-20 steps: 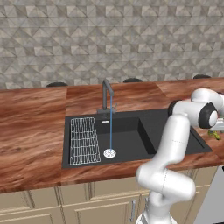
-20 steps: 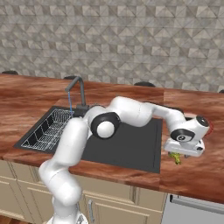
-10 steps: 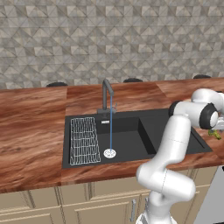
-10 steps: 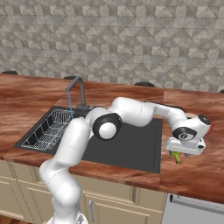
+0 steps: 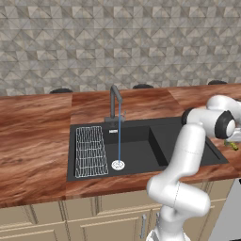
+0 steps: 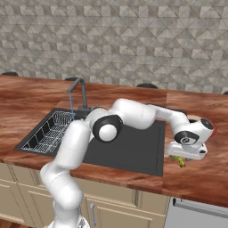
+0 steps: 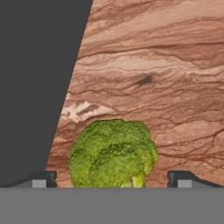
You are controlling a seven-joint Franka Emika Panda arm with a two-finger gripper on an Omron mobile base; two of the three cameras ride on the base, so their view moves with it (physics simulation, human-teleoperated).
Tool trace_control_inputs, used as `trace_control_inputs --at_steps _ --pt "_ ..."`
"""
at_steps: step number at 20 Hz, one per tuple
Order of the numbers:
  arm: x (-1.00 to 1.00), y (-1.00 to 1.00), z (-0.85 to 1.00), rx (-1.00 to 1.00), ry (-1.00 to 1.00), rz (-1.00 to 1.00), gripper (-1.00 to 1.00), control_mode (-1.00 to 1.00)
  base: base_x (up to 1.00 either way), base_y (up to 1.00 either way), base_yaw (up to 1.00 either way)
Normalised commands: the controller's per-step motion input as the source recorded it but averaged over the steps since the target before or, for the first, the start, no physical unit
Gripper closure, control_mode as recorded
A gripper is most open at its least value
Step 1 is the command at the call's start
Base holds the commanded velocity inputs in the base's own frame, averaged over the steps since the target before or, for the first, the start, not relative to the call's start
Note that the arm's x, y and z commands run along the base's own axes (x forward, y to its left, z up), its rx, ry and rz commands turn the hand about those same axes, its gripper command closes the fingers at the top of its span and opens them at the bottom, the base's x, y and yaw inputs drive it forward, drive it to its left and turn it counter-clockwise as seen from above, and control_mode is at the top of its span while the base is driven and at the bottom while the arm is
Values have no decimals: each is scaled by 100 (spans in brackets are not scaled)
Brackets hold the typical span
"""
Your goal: Turn on the sink faucet. Then move the broccoli from the counter to the sink. Turn off the sink. Move the vegetable from the sink to the pot next to the stove. Finally move the pot to the rear center burner.
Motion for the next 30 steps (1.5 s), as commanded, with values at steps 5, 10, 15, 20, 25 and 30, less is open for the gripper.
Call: trace_control_inputs --at_steps 5,10,15,20,25,30 --pt "-3 32 -13 -3 0 0 -100 -100 0 0 0" --pt "0 25 -18 -2 0 1 -100 -100 0 0 0" --pt "0 22 -22 -2 0 2 100 -100 0 0 0" --pt "0 16 -13 -1 1 1 100 -100 0 0 0" --pt "0 0 4 1 0 2 100 -100 0 0 0" --pt "-11 10 36 0 -1 2 100 -100 0 0 0"
